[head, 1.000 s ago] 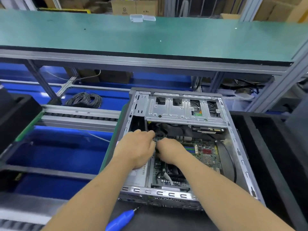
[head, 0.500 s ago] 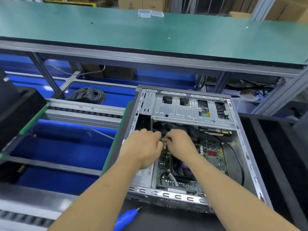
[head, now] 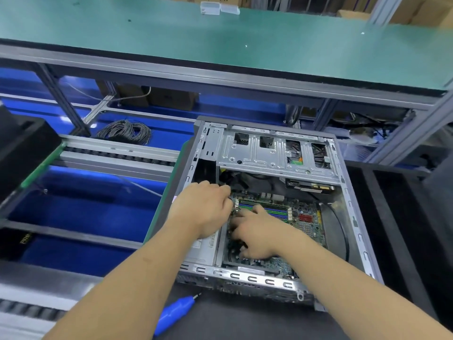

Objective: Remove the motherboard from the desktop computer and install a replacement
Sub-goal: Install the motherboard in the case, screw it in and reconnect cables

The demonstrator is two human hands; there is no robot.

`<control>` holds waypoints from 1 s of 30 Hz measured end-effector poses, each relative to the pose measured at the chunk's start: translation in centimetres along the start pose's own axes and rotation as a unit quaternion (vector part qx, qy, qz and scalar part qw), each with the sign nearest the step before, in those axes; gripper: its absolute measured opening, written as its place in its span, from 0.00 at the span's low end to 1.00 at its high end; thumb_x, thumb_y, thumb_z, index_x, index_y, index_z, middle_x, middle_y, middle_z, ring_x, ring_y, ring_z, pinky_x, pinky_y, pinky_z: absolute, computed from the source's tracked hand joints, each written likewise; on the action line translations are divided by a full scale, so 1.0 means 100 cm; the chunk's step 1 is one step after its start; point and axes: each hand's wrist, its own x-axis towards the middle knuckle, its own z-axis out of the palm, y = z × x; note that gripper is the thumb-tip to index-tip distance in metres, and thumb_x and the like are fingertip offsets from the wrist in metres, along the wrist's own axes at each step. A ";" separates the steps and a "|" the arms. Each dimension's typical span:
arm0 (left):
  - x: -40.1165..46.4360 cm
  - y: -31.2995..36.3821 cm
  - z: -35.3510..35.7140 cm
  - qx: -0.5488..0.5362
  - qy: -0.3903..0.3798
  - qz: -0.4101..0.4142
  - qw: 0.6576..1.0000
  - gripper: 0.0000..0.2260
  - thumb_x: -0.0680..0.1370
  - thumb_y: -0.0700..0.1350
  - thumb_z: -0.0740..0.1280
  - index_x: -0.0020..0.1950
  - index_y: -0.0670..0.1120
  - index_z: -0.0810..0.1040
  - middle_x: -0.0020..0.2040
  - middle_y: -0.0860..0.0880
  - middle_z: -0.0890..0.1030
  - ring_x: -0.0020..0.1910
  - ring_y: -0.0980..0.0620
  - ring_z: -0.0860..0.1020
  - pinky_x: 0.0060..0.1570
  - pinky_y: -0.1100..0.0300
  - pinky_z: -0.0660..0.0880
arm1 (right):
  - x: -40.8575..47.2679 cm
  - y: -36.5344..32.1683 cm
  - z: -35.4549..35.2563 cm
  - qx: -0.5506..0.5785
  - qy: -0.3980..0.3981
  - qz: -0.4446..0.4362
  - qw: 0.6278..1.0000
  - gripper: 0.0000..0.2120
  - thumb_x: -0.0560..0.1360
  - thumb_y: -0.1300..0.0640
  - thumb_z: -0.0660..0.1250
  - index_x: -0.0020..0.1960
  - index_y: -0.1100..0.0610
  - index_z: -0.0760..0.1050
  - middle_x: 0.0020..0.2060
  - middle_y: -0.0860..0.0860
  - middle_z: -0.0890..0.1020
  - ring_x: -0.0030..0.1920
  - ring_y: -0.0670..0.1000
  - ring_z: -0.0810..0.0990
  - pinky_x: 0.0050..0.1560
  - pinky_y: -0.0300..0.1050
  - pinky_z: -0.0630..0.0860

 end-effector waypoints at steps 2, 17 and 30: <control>0.000 0.000 0.001 -0.001 0.000 -0.004 1.000 0.11 0.80 0.50 0.51 0.39 0.51 0.63 0.35 0.52 0.71 0.41 0.48 0.69 0.42 0.52 0.62 | 0.005 -0.004 0.001 -0.001 -0.013 -0.001 1.000 0.13 0.77 0.48 0.64 0.49 0.56 0.80 0.51 0.52 0.78 0.60 0.55 0.68 0.69 0.65 0.57; 0.000 -0.001 0.002 0.002 -0.001 0.011 1.000 0.12 0.77 0.53 0.45 0.38 0.52 0.62 0.34 0.53 0.72 0.39 0.49 0.69 0.40 0.53 0.61 | -0.017 -0.022 -0.008 0.281 0.004 0.045 0.959 0.10 0.76 0.57 0.68 0.45 0.65 0.79 0.38 0.59 0.82 0.35 0.54 0.75 0.36 0.45 0.72; 0.021 0.016 0.008 -0.002 -0.034 -0.098 0.995 0.13 0.79 0.49 0.54 0.35 0.48 0.65 0.33 0.52 0.72 0.35 0.47 0.72 0.36 0.55 0.60 | -0.034 -0.012 0.003 0.318 -0.081 0.101 0.939 0.12 0.75 0.64 0.66 0.33 0.57 0.75 0.29 0.51 0.76 0.31 0.50 0.72 0.32 0.41 0.71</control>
